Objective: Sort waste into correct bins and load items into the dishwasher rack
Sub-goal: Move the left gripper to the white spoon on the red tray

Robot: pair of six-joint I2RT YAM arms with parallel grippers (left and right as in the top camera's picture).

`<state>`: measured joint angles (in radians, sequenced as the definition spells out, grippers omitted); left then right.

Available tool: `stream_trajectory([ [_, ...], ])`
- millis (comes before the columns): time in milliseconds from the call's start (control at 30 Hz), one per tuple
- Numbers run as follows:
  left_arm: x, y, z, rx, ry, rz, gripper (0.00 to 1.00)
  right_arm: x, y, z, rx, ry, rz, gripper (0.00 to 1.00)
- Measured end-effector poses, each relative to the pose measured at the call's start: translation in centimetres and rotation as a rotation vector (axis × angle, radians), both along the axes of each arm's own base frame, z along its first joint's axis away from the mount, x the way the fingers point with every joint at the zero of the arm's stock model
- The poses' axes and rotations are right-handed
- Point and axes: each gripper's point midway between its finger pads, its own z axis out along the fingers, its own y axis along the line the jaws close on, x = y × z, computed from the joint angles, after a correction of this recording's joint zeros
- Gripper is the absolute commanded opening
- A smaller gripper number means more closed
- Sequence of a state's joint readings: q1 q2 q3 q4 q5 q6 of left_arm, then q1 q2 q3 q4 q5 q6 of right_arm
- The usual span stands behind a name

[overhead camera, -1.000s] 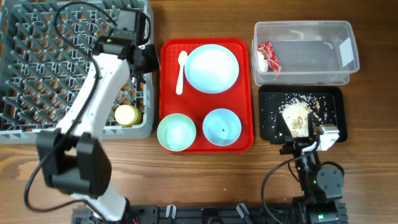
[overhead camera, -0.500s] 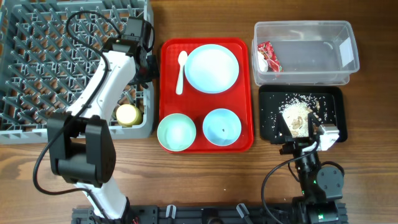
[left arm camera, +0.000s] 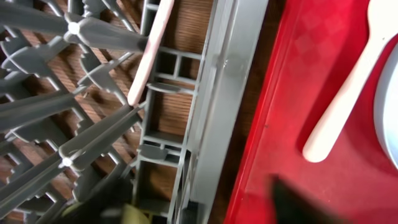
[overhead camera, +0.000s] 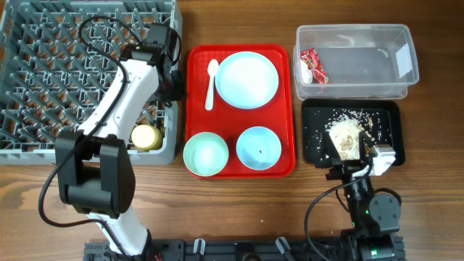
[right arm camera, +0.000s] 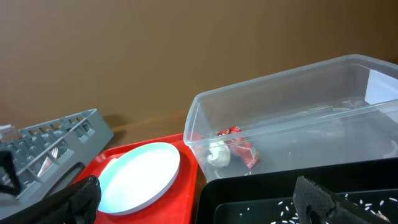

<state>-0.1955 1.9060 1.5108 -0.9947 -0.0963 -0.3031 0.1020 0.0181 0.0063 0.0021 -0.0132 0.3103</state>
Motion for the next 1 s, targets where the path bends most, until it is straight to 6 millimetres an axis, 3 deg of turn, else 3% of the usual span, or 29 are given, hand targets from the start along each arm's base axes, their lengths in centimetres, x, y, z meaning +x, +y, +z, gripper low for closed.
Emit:
stream_trajectory([
  [167,-1.1,0.2,0.2,0.007,0.042,0.010,1.00,0.0,0.0,0.0,0.000,0.000,0.000,1.00],
  [267,-0.2,-0.5,2.6,-0.023,-0.026,0.001,0.97,0.0,0.0,0.0,0.000,0.000,0.000,1.00],
  [300,0.3,-0.9,3.6,-0.039,-0.064,-0.006,0.91,0.0,0.0,0.0,0.000,0.000,0.000,1.00],
  [333,1.1,-1.9,5.2,-0.075,-0.128,-0.022,0.75,0.0,0.0,0.0,0.000,0.000,0.000,1.00],
  [400,2.1,-3.7,7.9,-0.129,-0.226,-0.067,0.56,0.0,0.0,0.0,0.000,0.000,0.000,1.00],
  [467,2.8,-6.5,10.7,-0.169,-0.327,-0.155,0.58,0.0,0.0,0.0,0.000,0.000,0.000,1.00],
  [533,3.0,-8.5,11.5,-0.178,-0.363,-0.205,0.68,0.0,0.0,0.0,0.000,0.000,0.000,1.00],
  [600,3.0,-9.3,11.1,-0.163,-0.362,-0.227,0.67,0.0,0.0,0.0,0.000,0.000,0.000,1.00],
  [633,2.9,-10.2,9.8,-0.148,-0.333,-0.249,0.64,0.0,0.0,0.0,0.000,0.000,0.000,1.00],
  [767,3.7,-9.9,4.9,-0.075,-0.247,-0.208,0.53,0.0,0.0,0.0,0.000,0.000,0.000,1.00],
  [867,4.4,-9.4,0.0,-0.034,-0.162,-0.185,0.52,0.0,0.0,0.0,0.000,0.000,0.000,1.00],
  [1000,4.2,-9.0,-3.6,-0.009,-0.088,-0.182,0.52,0.0,0.0,0.0,0.000,0.000,0.000,1.00],
])
